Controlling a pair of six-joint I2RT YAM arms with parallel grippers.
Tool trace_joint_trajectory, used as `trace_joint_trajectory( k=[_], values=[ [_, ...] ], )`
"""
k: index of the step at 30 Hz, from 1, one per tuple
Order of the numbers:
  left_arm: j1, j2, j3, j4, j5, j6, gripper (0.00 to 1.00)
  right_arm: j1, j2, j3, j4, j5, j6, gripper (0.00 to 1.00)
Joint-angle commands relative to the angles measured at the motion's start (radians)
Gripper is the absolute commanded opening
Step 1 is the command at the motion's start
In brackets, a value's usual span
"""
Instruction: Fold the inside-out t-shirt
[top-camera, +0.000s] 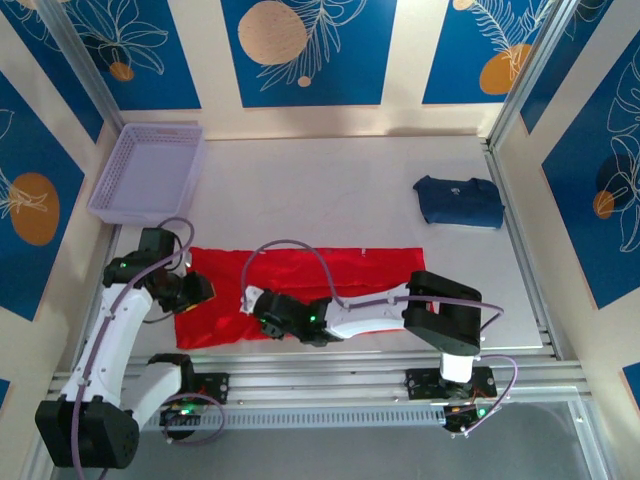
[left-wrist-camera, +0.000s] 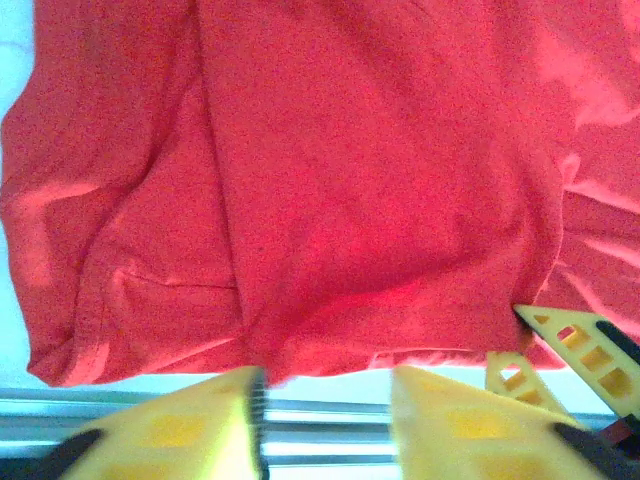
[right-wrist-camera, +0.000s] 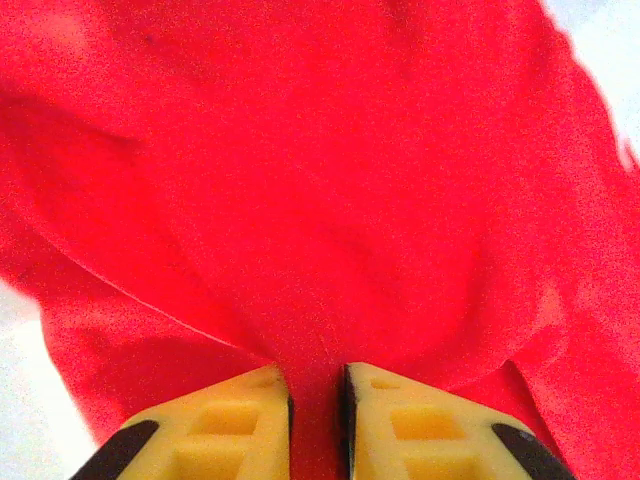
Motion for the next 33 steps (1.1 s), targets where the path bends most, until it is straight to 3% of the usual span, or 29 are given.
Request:
trace_joint_trajectory(
  k=[1, 6, 9, 11, 13, 16, 20, 23, 31, 33],
  values=[
    [0.01, -0.019, 0.039, -0.026, -0.036, -0.016, 0.46, 0.009, -0.044, -0.021, -0.058, -0.081, 0.011, 0.32],
    [0.008, -0.028, 0.034, 0.097, -0.01, -0.086, 0.57, -0.001, -0.107, -0.041, -0.123, -0.138, 0.011, 0.51],
    [-0.001, -0.018, -0.009, 0.226, 0.032, -0.151, 0.64, -0.029, -0.18, -0.044, -0.153, -0.216, 0.017, 0.53],
    [-0.021, -0.001, -0.033, 0.31, 0.019, -0.182, 0.66, -0.076, -0.233, -0.046, -0.142, -0.336, 0.037, 0.54],
    [-0.038, 0.015, -0.058, 0.378, 0.006, -0.198, 0.66, -0.132, -0.245, -0.035, -0.115, -0.454, 0.089, 0.54],
    [-0.052, 0.041, -0.097, 0.459, -0.039, -0.214, 0.67, -0.18, -0.19, 0.0, -0.056, -0.518, 0.186, 0.5],
    [-0.047, 0.061, -0.101, 0.53, -0.256, -0.188, 0.68, -0.225, -0.053, 0.089, -0.038, -0.571, 0.314, 0.41],
    [-0.034, 0.089, -0.116, 0.607, -0.355, -0.176, 0.76, -0.255, 0.046, 0.145, -0.048, -0.593, 0.374, 0.37],
    [0.0, 0.259, -0.124, 0.66, -0.395, -0.141, 1.0, -0.292, 0.14, 0.185, -0.124, -0.677, 0.434, 0.33],
    [0.014, 0.283, -0.137, 0.669, -0.387, -0.127, 1.0, -0.3, 0.117, 0.171, -0.109, -0.688, 0.433, 0.37]
  ],
)
